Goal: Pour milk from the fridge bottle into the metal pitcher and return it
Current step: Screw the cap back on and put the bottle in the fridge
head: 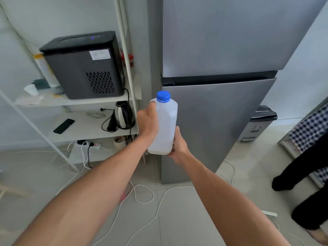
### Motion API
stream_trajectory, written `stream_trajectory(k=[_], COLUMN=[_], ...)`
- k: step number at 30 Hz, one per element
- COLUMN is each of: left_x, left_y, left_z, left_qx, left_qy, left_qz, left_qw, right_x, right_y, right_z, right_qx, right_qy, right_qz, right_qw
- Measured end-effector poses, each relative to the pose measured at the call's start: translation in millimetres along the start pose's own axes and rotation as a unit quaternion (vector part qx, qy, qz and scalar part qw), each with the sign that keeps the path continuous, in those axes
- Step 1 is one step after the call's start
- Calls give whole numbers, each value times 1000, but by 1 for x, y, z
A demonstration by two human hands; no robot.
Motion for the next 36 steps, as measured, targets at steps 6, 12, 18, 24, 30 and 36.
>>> stream_trajectory(k=[6, 12, 18, 24, 30, 36], left_x=[-14, -22, -27, -35, -46, -55], left_y=[7, 11, 14, 16, 19, 20], left_z=[1, 0, -3, -4, -6, -12], left_qx=[1, 6, 14, 10, 13, -5], left_qy=[-22, -22, -26, -21, -30, -14], left_qz=[6, 15, 1, -5, -3, -13], left_qw=[1000, 1000, 1000, 1000, 999, 1000], right_x=[-10, 26, 48, 50, 51, 36], right_y=[-4, -1, 37, 40, 41, 5], right_z=[-62, -182, -211, -217, -211, -189], right_qx=[-123, -367, -254, -203, -213, -187], right_qy=[-185, -354, -422, -415, -350, -436], right_qz=[116, 153, 122, 149, 196, 307], right_qw=[968, 846, 862, 874, 891, 825])
Point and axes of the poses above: each hand's wrist, its own y-axis towards the middle knuckle, its own x-axis out of the palm, z = x × y, the point moved 3 cm from there along y, towards the middle knuckle
